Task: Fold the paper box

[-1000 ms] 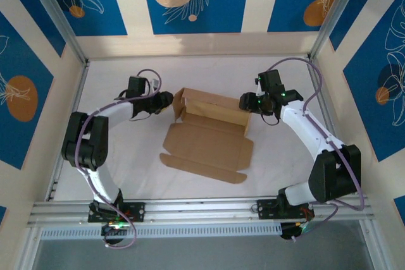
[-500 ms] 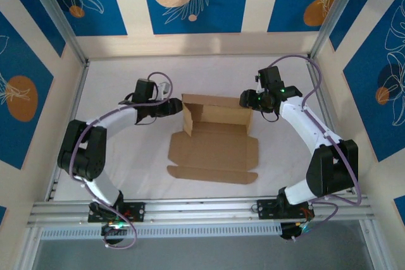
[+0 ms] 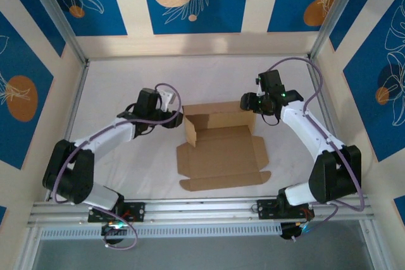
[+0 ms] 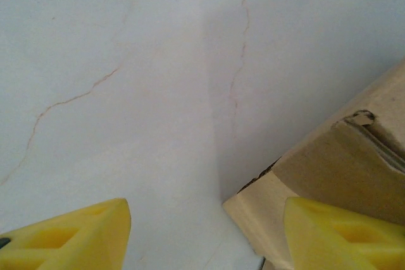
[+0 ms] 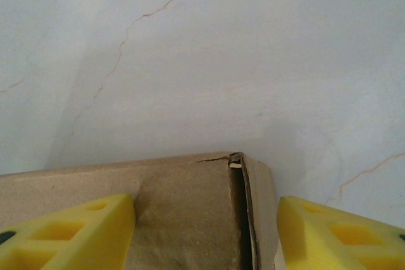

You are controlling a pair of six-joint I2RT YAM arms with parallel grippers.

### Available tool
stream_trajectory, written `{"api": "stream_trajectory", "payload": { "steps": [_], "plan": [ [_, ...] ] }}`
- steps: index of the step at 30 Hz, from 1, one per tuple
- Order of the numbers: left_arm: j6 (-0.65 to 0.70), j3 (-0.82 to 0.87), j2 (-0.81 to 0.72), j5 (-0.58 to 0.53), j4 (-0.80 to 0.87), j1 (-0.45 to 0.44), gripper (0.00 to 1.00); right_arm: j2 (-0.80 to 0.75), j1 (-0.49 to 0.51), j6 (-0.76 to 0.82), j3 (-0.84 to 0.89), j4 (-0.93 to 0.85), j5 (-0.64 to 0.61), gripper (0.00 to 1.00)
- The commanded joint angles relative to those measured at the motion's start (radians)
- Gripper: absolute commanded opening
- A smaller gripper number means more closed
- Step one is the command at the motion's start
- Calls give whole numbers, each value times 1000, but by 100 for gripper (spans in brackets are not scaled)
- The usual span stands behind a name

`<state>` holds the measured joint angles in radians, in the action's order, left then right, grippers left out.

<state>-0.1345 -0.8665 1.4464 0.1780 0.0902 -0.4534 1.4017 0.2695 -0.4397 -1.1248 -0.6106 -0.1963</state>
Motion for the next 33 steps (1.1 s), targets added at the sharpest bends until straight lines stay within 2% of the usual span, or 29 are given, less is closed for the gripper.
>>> {"api": "stream_trajectory", "payload": {
  "steps": [1,7,13,25,33],
  "plan": [
    [49,45,-62,-107,-60,-58,67,-25,19,-22,68,-29,-10,63],
    [78,68,-123,-175,-12,-73,73,-104,20,-56,152,25,-33,63],
    [137,63,-181,-226,67,-74,76,-105,19,-63,160,29,-32,63],
    [146,86,-235,-59,177,-89,76,-123,12,-79,197,59,-3,63],
    [164,147,-269,-88,176,-172,78,-130,8,-82,205,70,15,63]
  ]
}}
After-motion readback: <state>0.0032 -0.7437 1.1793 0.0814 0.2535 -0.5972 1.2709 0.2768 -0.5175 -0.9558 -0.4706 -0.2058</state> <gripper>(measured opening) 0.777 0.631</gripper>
